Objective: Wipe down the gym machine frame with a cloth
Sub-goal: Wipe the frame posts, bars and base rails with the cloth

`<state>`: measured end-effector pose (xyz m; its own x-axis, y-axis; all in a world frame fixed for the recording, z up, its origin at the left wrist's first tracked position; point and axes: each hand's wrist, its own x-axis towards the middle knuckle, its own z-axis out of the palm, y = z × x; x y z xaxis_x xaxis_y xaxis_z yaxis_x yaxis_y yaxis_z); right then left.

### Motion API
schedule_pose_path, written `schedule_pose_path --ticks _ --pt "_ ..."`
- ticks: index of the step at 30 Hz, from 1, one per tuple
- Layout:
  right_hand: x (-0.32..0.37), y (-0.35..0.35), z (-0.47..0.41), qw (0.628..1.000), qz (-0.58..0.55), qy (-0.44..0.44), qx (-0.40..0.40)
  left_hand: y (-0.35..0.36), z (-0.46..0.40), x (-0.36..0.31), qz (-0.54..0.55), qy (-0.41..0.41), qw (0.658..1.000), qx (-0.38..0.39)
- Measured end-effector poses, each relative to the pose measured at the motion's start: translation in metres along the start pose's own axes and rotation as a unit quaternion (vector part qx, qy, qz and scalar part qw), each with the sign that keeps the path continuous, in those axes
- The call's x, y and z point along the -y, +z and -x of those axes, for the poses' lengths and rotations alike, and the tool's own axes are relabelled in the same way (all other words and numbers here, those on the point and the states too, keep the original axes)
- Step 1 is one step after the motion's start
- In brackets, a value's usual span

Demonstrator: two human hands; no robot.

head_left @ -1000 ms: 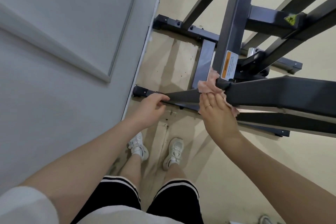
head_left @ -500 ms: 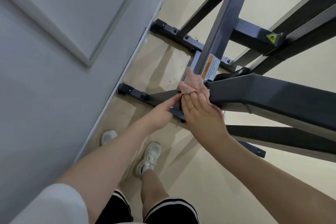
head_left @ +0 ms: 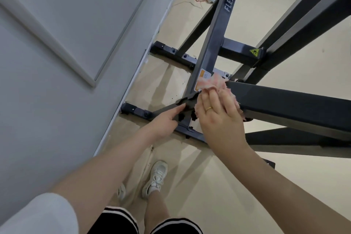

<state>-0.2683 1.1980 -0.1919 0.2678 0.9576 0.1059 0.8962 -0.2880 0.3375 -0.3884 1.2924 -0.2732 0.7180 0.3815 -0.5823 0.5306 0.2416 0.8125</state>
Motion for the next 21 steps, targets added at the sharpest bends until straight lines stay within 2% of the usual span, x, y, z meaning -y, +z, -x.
schedule_pose_path --ticks 1,3,4,7,10,14,17,21 --pt "0.003 0.003 -0.001 0.999 0.032 -0.012 -0.039 -0.002 0.001 0.002 -0.004 -0.009 1.0 -0.011" --pt "0.012 0.008 -0.006 0.989 0.133 -0.069 0.0 -0.009 0.004 0.012 0.003 -0.013 0.999 -0.032" --pt "0.022 0.015 -0.008 0.982 0.166 -0.082 0.047 -0.014 0.004 0.022 0.007 -0.012 0.999 -0.046" --pt "0.053 0.043 -0.006 0.972 0.182 -0.105 0.108 -0.025 0.005 0.056 0.016 -0.031 0.996 -0.086" --pt "0.075 0.08 -0.011 0.971 0.169 -0.129 0.105 -0.028 0.006 0.083 0.024 -0.049 0.993 -0.102" --pt "0.095 0.117 -0.02 0.945 0.225 -0.157 0.181 -0.025 0.001 0.107 0.023 -0.052 0.991 -0.117" --pt "0.108 0.167 -0.024 0.945 0.18 -0.152 0.226 -0.022 -0.011 0.123 0.036 -0.058 0.989 -0.132" --pt "0.111 0.178 -0.016 0.945 0.154 -0.212 0.198 -0.021 -0.032 0.145 0.036 -0.073 0.988 -0.134"
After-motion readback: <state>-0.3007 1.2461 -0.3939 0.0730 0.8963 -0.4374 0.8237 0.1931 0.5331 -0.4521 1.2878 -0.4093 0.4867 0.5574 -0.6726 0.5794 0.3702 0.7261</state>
